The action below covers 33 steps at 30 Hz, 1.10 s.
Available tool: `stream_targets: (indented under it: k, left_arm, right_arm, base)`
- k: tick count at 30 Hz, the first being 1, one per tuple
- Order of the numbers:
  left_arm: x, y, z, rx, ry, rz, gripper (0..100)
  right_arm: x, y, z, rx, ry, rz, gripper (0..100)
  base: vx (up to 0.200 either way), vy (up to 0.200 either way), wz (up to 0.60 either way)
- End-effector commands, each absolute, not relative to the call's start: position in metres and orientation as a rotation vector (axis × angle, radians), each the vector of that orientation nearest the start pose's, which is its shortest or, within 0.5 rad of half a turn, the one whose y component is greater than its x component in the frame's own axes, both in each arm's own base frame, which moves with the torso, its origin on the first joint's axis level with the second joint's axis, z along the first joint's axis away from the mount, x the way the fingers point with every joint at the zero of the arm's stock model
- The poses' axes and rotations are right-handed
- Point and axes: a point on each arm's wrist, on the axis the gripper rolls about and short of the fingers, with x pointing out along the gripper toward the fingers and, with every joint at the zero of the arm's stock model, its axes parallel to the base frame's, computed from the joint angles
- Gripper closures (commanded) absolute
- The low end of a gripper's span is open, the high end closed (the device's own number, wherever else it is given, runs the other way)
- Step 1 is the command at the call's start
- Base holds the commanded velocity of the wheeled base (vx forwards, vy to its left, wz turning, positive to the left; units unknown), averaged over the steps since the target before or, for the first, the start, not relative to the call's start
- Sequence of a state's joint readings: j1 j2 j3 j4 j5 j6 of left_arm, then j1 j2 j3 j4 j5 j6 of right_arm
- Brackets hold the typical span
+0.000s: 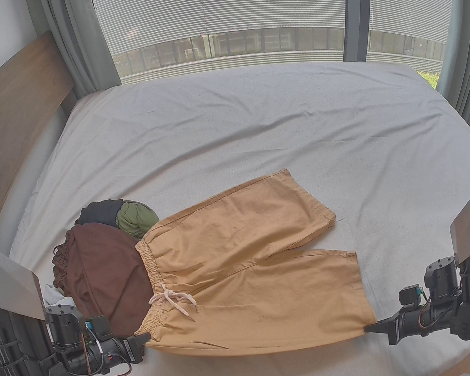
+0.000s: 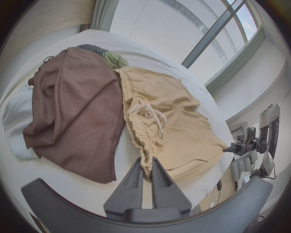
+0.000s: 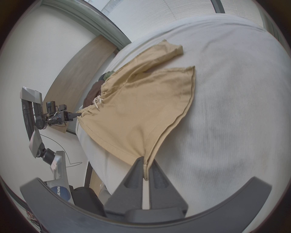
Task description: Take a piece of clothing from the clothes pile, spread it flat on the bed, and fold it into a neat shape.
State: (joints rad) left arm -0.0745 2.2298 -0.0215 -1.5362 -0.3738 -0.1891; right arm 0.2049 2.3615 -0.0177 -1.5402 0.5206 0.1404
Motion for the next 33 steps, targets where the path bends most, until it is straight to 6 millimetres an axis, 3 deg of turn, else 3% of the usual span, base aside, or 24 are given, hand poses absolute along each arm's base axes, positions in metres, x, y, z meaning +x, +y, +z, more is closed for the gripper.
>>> stream_targets:
  k: [1, 8, 33]
  left_arm:
    - [0.229, -0.025, -0.009, -0.285, 0.664, -0.367, 100]
    - [0.243, -0.029, -0.005, -0.313, 0.610, -0.369, 100]
    - [0.269, -0.035, 0.013, -0.399, 0.484, -0.332, 100]
  right_arm:
    - [0.214, 0.055, -0.014, 0.248, 0.736, 0.649, 100]
    - [0.230, 0.060, 0.009, 0.301, 0.611, 0.653, 100]
    - [0.268, 0.067, 0.035, 0.358, 0.439, 0.658, 100]
  base:
    - [0.000, 0.000, 0.00]
    - [0.000, 0.000, 0.00]
    - [0.000, 0.000, 0.00]
